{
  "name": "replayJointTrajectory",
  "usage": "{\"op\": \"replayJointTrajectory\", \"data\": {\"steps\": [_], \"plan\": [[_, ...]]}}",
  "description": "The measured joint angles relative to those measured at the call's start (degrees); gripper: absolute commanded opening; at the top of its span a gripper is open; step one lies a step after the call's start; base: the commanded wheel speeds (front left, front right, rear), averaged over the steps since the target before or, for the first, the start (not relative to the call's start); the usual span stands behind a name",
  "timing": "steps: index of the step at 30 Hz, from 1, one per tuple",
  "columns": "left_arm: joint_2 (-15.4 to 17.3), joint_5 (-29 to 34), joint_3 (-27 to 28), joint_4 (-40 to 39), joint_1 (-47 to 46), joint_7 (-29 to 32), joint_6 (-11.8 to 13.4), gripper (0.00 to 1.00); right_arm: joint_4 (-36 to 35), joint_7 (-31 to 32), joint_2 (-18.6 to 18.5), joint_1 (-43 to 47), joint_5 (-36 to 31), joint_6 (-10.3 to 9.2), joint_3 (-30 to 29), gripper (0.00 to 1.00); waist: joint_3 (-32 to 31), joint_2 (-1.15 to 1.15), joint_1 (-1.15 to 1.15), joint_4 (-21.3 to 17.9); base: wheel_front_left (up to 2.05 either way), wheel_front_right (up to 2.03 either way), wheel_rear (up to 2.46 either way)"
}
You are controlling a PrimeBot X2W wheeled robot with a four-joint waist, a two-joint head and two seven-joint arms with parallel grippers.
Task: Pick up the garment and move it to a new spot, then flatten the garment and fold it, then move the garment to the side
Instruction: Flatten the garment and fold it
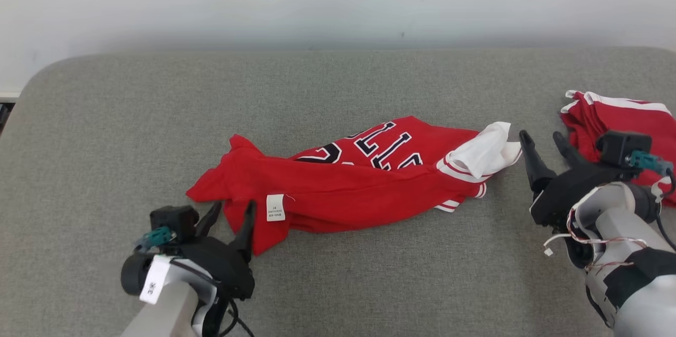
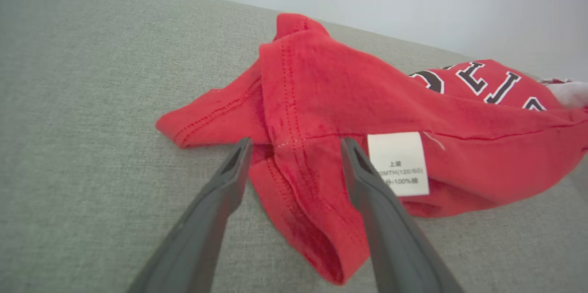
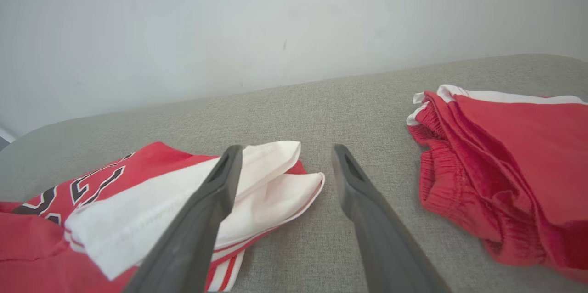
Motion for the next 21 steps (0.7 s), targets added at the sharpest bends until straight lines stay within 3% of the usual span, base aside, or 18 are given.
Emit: {"op": "replayJointTrajectory", "data": {"steps": [21], "plan": [[-1.92, 2.83, -3.33, 4.21, -6.37, 2.76, 0.18, 1.0, 10.21, 6.11, 0.82, -9.35, -0.81, -1.03, 1.55, 1.0, 4.13, 0.0, 0.01, 2.27, 0.0, 0.0, 0.0]]}}
